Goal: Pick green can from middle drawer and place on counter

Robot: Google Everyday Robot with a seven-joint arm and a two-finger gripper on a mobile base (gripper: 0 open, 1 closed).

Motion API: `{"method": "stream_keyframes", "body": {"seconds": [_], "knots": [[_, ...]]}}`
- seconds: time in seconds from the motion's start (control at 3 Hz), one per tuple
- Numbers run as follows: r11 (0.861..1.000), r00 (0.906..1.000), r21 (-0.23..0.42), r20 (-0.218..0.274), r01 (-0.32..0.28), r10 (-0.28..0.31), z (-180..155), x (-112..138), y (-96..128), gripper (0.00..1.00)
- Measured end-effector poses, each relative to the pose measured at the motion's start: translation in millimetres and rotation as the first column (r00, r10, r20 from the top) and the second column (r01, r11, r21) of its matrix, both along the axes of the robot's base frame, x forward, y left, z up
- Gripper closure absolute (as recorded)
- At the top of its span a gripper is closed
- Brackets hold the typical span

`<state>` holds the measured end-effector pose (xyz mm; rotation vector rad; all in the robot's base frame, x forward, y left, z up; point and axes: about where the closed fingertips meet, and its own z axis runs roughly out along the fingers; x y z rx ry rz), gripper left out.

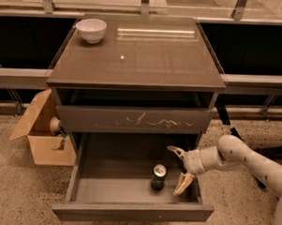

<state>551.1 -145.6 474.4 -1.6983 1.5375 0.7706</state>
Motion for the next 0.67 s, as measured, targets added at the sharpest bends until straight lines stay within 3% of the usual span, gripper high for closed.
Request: {"method": "stream_keyframes", "body": {"seconds": [0.67], "knots": [[0.999,0.9999,0.035,-0.016,0.0,0.001,-18.8,10.1,13.6,0.0]]}}
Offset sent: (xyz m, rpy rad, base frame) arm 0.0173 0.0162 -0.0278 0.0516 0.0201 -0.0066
